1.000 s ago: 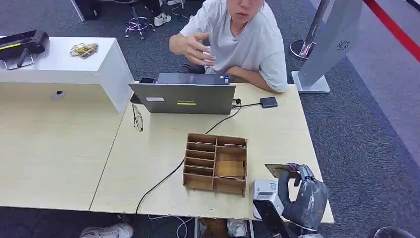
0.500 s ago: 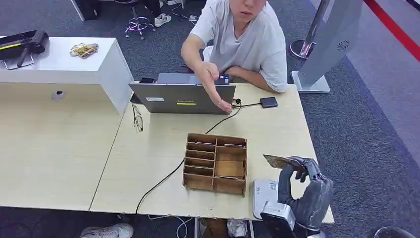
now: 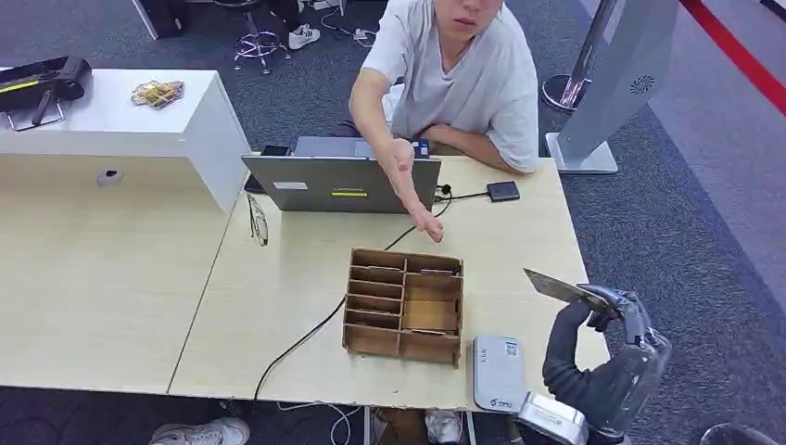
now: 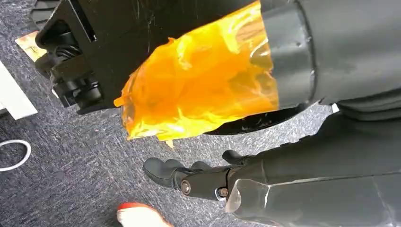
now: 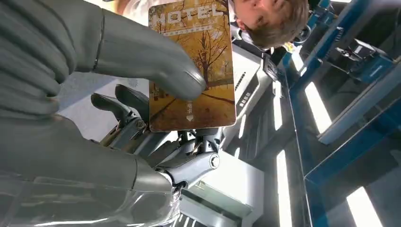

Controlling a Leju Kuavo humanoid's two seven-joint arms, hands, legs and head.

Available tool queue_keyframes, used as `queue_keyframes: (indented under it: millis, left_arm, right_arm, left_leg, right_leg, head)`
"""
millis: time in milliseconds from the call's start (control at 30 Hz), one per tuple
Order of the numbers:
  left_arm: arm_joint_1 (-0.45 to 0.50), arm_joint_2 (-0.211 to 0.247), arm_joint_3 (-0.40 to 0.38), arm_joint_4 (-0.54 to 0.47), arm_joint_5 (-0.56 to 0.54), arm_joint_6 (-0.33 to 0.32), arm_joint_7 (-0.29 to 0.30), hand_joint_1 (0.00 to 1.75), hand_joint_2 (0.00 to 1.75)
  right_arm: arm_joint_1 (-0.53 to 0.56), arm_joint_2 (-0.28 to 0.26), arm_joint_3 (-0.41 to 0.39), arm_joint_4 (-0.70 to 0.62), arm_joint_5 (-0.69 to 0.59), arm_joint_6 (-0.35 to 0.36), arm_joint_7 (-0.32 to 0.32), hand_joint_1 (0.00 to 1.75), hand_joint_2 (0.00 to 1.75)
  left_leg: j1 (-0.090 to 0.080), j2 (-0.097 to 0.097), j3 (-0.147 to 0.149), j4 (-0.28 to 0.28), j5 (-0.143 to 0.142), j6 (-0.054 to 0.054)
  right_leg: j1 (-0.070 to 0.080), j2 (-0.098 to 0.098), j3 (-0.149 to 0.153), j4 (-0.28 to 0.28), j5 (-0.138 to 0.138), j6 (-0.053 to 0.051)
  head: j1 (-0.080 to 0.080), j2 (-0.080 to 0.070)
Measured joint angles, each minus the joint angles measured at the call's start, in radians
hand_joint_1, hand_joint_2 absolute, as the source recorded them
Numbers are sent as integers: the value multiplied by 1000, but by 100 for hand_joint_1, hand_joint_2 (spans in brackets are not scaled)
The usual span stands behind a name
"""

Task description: Pass the card to the sensor for recognition and then transmit it.

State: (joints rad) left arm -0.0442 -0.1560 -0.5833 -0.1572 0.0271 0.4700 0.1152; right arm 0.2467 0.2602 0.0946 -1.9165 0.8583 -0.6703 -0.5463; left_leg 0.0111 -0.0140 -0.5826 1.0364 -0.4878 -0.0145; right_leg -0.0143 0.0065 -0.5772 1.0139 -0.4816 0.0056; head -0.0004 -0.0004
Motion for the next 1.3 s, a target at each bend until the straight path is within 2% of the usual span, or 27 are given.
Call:
queue_keyframes:
  millis: [367,667,767,1000,1300]
  left_arm:
    - [-4,0,-11,0,-17,-12,3,0,0]
    - [-8,0,-25,0,-29,-19,3,0,0]
    - [-10,0,-28,0,-34,-24,11,0,0]
    - [-13,0,-35,0,-35,-30,26,0,0]
    - [-13,1,-35,0,-31,-29,18,0,0]
  right_arm:
    - [-28,-5,30,10,34,0,75,175,175]
    - [-95,-27,93,64,60,1,163,175,175]
    - [-130,-43,140,100,69,1,239,175,175]
    - [-222,-79,252,202,72,15,358,175,175]
    - [-268,-118,337,275,51,95,427,175,175]
  left_leg:
    - [0,0,0,0,0,0]
    - [0,0,0,0,0,0]
    - [0,0,0,0,0,0]
    - [0,0,1,0,1,0]
    - [0,0,0,0,0,0]
  right_leg:
    - [0,0,0,0,0,0]
    - [0,0,0,0,0,0]
    - [0,0,0,0,0,0]
    - [0,0,0,0,0,0]
    - [0,0,0,0,0,0]
  head:
    - [0,0]
    - [0,0]
    - [0,0]
    - [0,0]
    - [0,0]
